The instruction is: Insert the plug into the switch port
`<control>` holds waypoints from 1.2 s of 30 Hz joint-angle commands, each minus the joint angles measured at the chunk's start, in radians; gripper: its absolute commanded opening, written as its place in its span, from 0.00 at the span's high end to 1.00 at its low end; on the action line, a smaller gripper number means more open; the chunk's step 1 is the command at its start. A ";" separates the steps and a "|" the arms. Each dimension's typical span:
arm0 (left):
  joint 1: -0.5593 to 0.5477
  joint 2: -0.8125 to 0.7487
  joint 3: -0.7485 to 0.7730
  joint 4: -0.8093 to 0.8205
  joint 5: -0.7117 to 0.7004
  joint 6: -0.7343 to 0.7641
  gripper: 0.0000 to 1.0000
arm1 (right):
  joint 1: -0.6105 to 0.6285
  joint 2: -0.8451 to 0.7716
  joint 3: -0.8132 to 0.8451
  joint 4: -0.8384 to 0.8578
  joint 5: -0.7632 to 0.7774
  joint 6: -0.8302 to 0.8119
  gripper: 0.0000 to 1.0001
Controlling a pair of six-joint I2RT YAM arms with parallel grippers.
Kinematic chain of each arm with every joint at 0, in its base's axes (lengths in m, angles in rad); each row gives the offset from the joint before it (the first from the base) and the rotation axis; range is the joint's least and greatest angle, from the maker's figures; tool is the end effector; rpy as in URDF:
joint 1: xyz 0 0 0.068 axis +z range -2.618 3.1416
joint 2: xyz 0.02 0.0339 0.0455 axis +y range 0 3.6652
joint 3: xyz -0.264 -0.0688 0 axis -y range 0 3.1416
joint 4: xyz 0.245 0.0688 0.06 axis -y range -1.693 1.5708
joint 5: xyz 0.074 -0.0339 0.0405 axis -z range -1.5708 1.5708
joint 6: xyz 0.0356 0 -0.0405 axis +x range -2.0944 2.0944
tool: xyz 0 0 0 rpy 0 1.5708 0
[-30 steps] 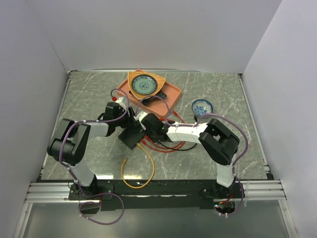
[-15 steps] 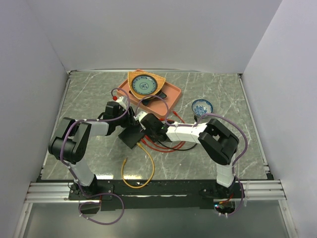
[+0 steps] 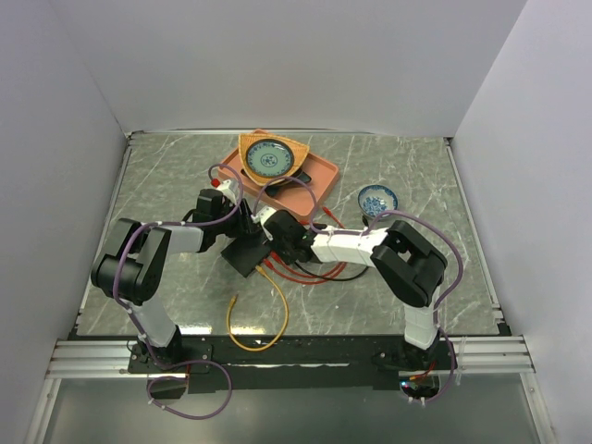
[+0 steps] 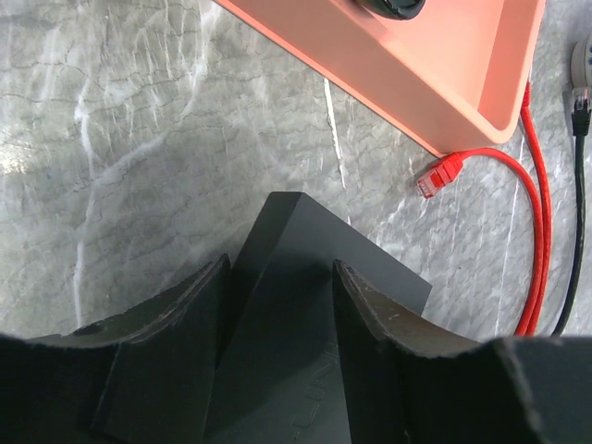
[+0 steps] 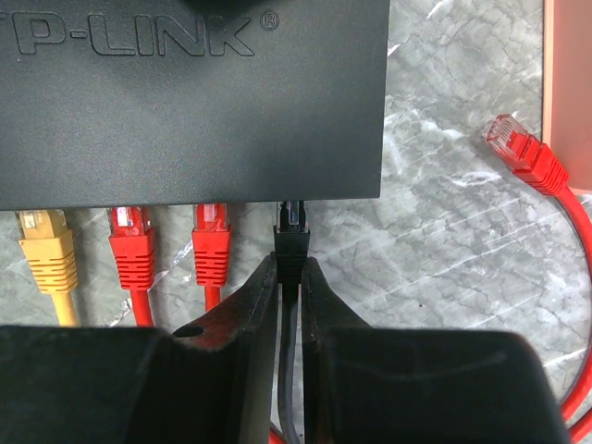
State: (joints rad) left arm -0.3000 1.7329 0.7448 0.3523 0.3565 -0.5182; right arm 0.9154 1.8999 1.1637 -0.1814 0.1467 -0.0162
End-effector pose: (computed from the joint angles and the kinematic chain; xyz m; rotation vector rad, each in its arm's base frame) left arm 0.3153 -0.1105 0.1387 -0.0422 2.2914 -0.8356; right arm 0.2440 0.3088 0.1565 -1.0607 2.2478 0.2013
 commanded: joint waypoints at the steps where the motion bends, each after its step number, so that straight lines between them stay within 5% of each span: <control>1: -0.028 0.036 0.001 -0.065 0.137 -0.013 0.48 | -0.010 0.002 0.036 0.177 -0.068 0.015 1.00; 36: -0.028 0.037 0.007 -0.079 0.162 0.018 0.69 | -0.032 -0.153 0.030 0.444 -0.197 0.015 1.00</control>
State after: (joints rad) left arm -0.2855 1.7393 0.7525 0.3546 0.3775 -0.4934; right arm 0.8764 1.8698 1.1503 -0.1516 0.0315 -0.0166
